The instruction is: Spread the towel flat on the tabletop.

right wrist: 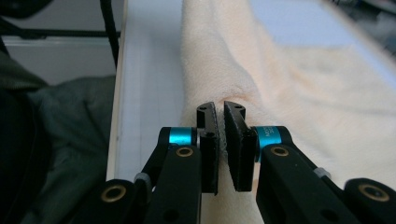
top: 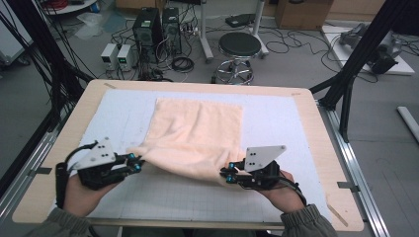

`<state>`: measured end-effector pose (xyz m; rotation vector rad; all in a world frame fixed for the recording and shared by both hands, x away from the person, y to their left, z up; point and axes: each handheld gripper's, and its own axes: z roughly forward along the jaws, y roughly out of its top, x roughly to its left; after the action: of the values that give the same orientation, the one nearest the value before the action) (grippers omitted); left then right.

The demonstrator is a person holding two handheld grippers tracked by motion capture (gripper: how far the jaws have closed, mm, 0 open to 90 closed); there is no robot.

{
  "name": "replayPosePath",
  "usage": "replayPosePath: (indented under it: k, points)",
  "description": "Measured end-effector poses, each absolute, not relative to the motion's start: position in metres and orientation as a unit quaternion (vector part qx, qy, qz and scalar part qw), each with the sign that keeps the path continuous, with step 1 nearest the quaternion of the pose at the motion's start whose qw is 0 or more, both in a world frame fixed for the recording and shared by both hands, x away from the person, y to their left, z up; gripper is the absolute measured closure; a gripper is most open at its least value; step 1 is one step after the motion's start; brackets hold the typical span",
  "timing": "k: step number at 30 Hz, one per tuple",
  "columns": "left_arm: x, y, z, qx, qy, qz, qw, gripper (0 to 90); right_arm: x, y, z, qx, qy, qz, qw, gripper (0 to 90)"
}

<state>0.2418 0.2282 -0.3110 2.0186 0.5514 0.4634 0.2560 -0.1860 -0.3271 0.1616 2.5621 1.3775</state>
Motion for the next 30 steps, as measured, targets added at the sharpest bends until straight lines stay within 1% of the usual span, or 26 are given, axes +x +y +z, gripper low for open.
replayPosePath:
  k: [2, 5, 7, 9, 11, 13, 15, 16, 18, 19, 22, 25, 27, 30]
  points:
    - [0.252, 0.229, -0.31, 0.829, 0.235, 0.186, 0.471, 84.3, 0.258, -0.185, -0.319, 0.057, 0.868, 0.478, 0.121, 84.5]
    - [0.276, 0.226, -0.326, 0.834, 0.259, 0.178, 0.453, 84.1, 0.276, -0.178, -0.325, 0.075, 0.875, 0.46, 0.132, 84.4]
    - [0.297, 0.222, -0.344, 0.831, 0.287, 0.162, 0.448, 84.1, 0.296, -0.175, -0.337, 0.103, 0.882, 0.441, 0.135, 84.4]
    - [0.315, 0.219, -0.36, 0.829, 0.308, 0.157, 0.441, 84.2, 0.317, -0.176, -0.352, 0.14, 0.885, 0.427, 0.123, 84.4]
    - [0.339, 0.213, -0.378, 0.825, 0.337, 0.155, 0.427, 84.2, 0.337, -0.177, -0.364, 0.167, 0.89, 0.404, 0.131, 84.4]
    - [0.357, 0.208, -0.39, 0.825, 0.356, 0.15, 0.413, 83.9, 0.355, -0.18, -0.375, 0.199, 0.888, 0.394, 0.127, 84.4]
    - [0.37, 0.201, -0.399, 0.825, 0.372, 0.148, 0.399, 81.4, 0.373, -0.185, -0.386, 0.233, 0.883, 0.389, 0.117, 84.0]
    - [0.373, 0.198, -0.401, 0.828, 0.375, 0.155, 0.387, 78.0, 0.381, -0.187, -0.393, 0.246, 0.882, 0.388, 0.109, 82.5]
    - [0.374, 0.197, -0.401, 0.826, 0.376, 0.169, 0.385, 67.8, 0.389, -0.19, -0.401, 0.261, 0.879, 0.388, 0.099, 75.6]
    - [0.373, 0.199, -0.398, 0.823, 0.379, 0.167, 0.389, 62.6, 0.389, -0.191, -0.401, 0.264, 0.877, 0.39, 0.096, 73.0]
    - [0.363, 0.208, -0.386, 0.813, 0.372, 0.161, 0.418, 54.1, 0.382, -0.194, -0.392, 0.251, 0.874, 0.399, 0.115, 70.2]
    - [0.345, 0.215, -0.375, 0.812, 0.349, 0.171, 0.436, 52.1, 0.368, -0.199, -0.381, 0.234, 0.874, 0.405, 0.127, 65.6]
    - [0.331, 0.217, -0.372, 0.817, 0.331, 0.18, 0.437, 51.5, 0.358, -0.203, -0.374, 0.231, 0.875, 0.405, 0.13, 63.5]
    - [0.31, 0.22, -0.375, 0.82, 0.311, 0.184, 0.445, 50.2, 0.339, -0.21, -0.364, 0.209, 0.877, 0.409, 0.138, 61.8]
